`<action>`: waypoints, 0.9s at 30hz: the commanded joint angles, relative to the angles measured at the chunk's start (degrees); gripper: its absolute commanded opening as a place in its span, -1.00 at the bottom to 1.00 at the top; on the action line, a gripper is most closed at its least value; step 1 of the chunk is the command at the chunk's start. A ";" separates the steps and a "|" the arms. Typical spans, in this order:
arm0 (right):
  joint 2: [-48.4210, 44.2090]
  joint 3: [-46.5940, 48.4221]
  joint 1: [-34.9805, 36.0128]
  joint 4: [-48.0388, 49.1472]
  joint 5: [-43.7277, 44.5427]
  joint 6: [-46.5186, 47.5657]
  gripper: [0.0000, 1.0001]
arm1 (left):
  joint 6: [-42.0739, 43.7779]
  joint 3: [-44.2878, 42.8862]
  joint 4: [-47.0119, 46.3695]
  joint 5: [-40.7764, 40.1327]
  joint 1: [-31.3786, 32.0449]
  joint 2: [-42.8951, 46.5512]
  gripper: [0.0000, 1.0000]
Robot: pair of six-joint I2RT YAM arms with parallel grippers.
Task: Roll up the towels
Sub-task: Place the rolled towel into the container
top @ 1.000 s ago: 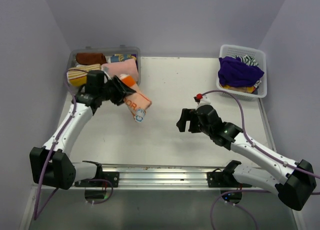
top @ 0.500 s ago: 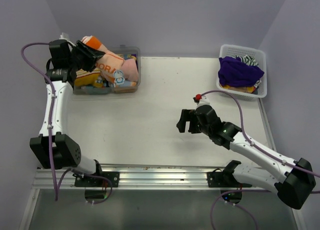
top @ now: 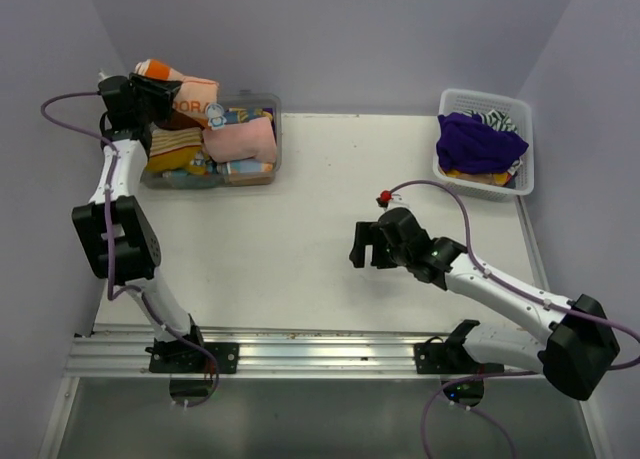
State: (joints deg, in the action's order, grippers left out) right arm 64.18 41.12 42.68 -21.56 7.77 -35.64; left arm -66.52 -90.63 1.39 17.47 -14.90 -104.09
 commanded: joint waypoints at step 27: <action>7.98 5.72 -0.14 1.26 -2.67 0.04 0.78 | -3.26 -3.86 3.35 -5.87 -4.53 -16.49 -0.36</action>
State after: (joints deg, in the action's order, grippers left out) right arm 72.82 45.54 42.68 -21.39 5.39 -35.33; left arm -70.15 -93.03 -1.61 13.43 -18.57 -120.01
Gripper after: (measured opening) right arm 0.891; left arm 0.487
